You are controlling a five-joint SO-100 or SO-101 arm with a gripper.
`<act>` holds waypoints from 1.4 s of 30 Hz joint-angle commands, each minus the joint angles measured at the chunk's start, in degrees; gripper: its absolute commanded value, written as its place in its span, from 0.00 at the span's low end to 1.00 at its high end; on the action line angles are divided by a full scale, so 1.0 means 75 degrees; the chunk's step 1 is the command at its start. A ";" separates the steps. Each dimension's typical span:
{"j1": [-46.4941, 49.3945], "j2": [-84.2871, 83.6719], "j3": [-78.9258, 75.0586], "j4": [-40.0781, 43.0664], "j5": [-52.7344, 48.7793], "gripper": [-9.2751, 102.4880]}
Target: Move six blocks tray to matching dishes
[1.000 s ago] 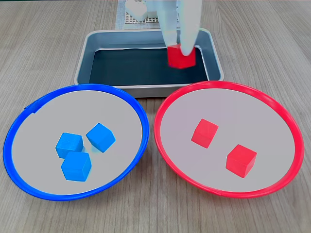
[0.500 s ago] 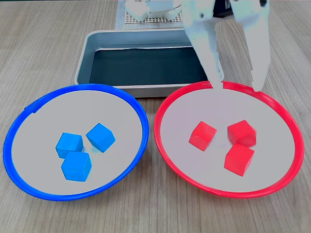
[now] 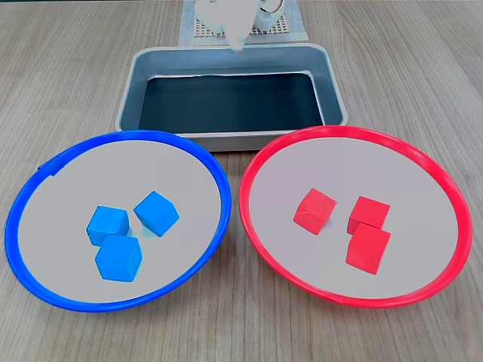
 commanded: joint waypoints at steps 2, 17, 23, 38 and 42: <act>0.0281 0.2930 0.1688 0.1113 0.1535 0.08; 0.0762 0.6785 0.4043 0.3328 0.1676 0.08; 0.0715 0.6785 0.4043 0.3328 0.1570 0.08; 0.0715 0.6785 0.4043 0.3328 0.1570 0.08; 0.0715 0.6785 0.4055 0.3328 0.1570 0.08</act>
